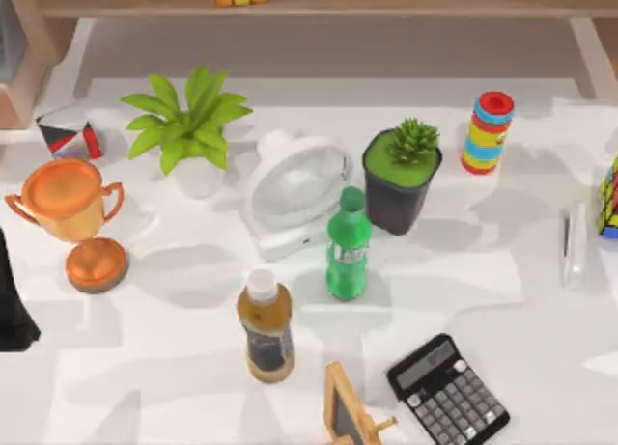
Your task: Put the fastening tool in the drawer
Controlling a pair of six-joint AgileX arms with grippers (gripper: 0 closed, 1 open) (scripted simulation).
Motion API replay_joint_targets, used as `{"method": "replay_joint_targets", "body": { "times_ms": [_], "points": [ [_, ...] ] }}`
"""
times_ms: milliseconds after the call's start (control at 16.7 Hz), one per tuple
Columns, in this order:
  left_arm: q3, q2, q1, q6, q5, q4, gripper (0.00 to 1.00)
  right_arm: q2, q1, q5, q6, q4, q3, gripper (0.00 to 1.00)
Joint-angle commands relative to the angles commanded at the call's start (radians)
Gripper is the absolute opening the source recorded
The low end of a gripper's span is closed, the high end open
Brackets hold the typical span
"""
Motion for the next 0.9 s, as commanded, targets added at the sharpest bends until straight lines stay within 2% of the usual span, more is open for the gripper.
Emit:
{"method": "replay_joint_targets", "body": {
  "times_ms": [240,480,900],
  "points": [
    [0.000,0.000,0.000,0.000,0.000,0.000,1.00,0.317,-0.063,-0.058,-0.215,0.166,0.151,1.00],
    [0.000,0.000,0.000,0.000,0.000,0.000,1.00,0.530,-0.105,-0.096,-0.357,0.275,0.250,1.00],
    [0.000,0.000,0.000,0.000,0.000,0.000,1.00,0.590,-0.118,-0.108,-0.400,0.308,0.280,1.00]
  ]
}}
